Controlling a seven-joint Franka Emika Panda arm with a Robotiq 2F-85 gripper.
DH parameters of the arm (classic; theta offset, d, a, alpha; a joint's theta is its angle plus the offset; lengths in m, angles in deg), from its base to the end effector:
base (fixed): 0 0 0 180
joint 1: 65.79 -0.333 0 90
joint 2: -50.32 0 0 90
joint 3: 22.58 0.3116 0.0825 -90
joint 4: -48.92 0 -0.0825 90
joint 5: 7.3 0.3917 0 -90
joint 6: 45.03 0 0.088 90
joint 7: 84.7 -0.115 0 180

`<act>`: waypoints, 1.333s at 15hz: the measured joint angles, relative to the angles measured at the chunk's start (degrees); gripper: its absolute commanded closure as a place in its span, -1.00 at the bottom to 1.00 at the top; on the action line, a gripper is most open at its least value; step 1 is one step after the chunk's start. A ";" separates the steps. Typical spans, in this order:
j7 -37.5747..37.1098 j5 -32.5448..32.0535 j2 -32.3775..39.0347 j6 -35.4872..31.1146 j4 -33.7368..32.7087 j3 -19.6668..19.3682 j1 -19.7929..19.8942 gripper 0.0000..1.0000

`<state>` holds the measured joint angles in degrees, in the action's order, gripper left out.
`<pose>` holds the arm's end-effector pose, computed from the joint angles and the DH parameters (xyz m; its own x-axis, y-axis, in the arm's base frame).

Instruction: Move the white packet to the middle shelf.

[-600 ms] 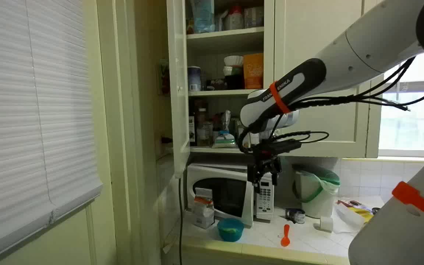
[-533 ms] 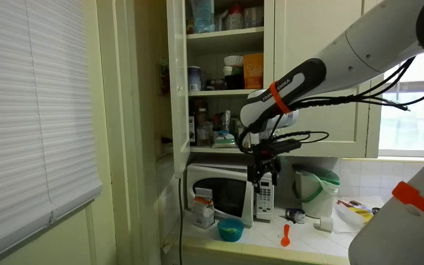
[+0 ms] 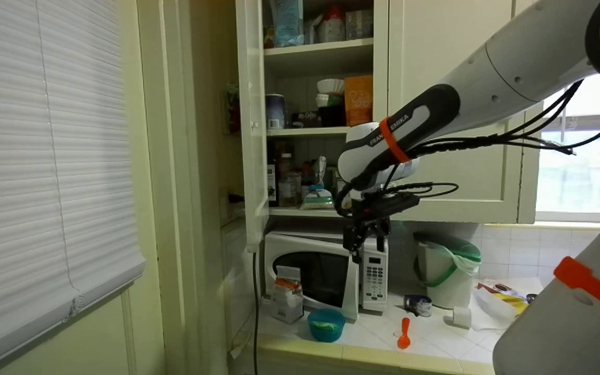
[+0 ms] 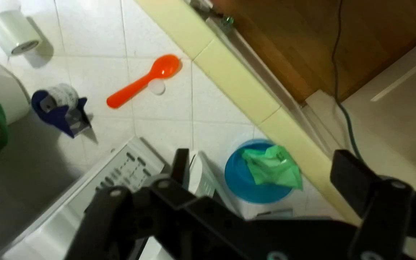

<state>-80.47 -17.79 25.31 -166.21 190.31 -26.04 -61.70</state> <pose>0.4234 -0.0662 0.4431 0.9969 0.0398 0.0672 0.0298 -0.9892 0.1433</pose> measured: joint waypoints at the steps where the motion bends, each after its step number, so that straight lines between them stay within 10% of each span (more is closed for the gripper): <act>1: -1.19 -0.88 0.50 -3.28 -0.70 0.19 0.20 -1.00; 11: -20.79 -22.29 12.53 -35.41 -14.85 6.83 7.24 -1.00; 20: -33.30 -33.88 16.75 -36.21 -21.47 9.40 11.89 -1.00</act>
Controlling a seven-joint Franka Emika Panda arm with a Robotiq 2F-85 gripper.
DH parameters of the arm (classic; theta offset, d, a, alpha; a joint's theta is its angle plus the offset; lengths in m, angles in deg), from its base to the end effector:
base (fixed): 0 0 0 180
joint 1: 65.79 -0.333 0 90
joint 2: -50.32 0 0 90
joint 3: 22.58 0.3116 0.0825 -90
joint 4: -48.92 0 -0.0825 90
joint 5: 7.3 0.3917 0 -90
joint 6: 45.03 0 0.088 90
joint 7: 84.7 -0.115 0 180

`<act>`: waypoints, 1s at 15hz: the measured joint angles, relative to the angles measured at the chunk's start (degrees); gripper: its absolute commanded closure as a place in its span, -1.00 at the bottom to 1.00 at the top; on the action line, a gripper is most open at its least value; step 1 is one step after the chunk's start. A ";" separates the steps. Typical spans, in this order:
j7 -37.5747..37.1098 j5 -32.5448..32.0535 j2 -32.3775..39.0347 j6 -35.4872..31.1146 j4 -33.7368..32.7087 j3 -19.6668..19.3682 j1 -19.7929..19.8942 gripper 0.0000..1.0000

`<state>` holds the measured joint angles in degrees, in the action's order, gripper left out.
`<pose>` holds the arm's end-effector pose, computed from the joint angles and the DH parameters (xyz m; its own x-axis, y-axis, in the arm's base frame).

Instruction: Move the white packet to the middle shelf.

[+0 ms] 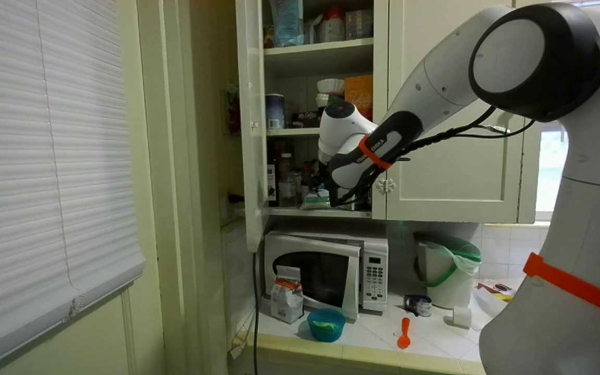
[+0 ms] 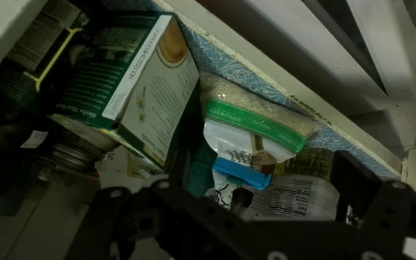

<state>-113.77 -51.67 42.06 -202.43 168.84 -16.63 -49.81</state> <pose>0.5677 -0.0713 0.5574 0.6809 0.1102 0.7241 -0.2285 -0.9073 0.3529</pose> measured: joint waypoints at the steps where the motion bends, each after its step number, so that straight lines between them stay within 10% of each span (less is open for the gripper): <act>1: -0.32 -0.11 0.00 0.00 -0.08 -0.01 0.07 -1.00; 15: -27.82 -9.34 7.00 0.10 -11.03 0.03 1.20 -1.00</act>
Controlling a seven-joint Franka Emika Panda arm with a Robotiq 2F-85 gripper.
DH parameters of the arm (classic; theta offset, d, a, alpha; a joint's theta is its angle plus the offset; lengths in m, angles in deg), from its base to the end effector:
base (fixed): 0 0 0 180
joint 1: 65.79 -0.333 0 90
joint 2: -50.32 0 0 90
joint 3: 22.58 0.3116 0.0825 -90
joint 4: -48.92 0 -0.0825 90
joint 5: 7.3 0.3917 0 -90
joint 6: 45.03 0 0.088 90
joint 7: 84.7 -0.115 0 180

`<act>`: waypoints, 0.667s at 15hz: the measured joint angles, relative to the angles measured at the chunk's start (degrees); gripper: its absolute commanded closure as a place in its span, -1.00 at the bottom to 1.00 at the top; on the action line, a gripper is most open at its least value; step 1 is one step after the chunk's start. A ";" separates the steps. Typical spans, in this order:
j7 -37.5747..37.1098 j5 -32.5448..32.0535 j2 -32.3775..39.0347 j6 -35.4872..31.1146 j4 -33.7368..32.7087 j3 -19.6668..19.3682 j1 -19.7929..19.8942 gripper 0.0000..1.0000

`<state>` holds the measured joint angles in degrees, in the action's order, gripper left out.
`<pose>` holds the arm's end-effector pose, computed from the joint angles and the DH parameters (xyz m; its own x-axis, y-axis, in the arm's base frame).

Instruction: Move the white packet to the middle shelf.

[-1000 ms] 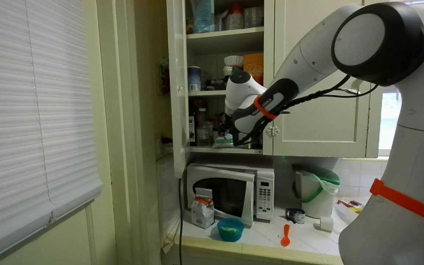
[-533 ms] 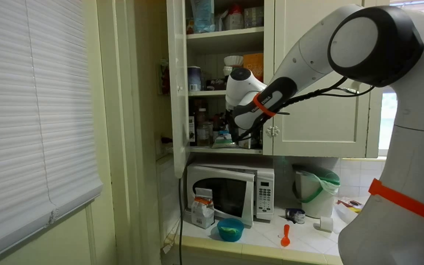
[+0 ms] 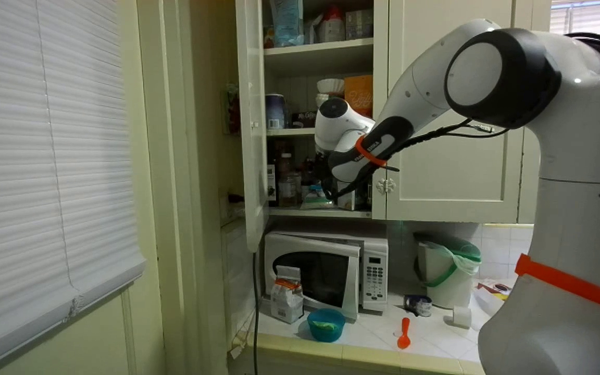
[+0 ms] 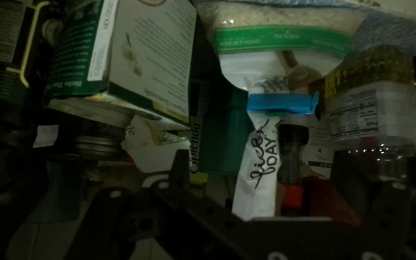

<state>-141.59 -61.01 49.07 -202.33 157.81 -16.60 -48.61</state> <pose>0.6082 -0.0896 0.5844 0.4695 -0.1823 0.8639 -0.4910 -0.8671 0.0839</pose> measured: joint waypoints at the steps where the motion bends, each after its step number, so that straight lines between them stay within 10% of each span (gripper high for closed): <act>1: -2.51 -1.77 0.86 0.03 -1.04 0.03 -0.01 -1.00; 10: -17.12 -13.95 7.47 1.57 -8.37 0.14 -1.07 0.35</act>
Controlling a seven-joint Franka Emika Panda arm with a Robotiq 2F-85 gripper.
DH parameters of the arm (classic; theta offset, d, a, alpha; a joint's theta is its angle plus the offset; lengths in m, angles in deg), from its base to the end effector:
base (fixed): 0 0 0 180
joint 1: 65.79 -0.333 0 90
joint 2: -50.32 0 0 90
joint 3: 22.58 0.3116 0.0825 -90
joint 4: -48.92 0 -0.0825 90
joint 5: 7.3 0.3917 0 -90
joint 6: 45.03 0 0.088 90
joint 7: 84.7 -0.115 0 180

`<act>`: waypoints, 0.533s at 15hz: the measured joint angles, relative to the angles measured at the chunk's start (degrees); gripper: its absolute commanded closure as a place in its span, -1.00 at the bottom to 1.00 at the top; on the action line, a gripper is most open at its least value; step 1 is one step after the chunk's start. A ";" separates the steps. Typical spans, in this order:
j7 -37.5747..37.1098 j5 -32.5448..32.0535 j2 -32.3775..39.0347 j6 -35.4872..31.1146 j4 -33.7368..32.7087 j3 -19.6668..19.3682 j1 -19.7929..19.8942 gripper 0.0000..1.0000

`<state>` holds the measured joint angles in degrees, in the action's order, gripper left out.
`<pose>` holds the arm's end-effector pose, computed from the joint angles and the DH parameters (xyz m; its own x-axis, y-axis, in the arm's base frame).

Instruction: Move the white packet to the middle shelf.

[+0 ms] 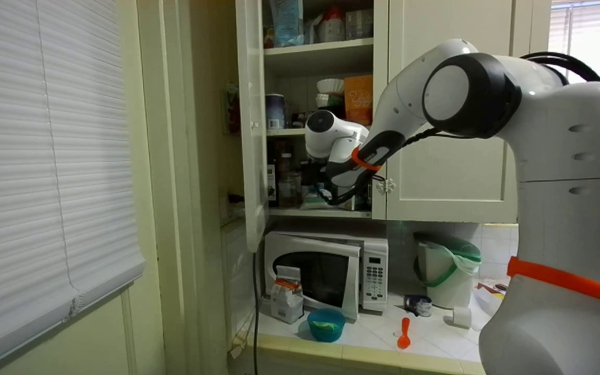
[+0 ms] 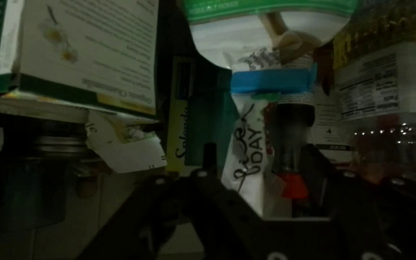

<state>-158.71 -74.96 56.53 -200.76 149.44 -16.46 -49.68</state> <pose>0.6479 -0.0864 0.5722 0.3603 -0.2095 0.9090 -0.5543 -0.8319 0.0279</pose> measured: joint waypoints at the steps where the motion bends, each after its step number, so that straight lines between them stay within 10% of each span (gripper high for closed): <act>1: -0.32 -0.50 0.42 0.06 -0.38 0.00 -0.14 0.52; 4: -0.37 -0.63 1.11 0.06 -0.89 0.00 -0.44 0.97; 8: -0.37 -0.63 1.16 0.07 -0.89 0.00 -0.55 1.00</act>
<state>-159.09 -75.58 57.69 -200.69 148.55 -16.46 -50.23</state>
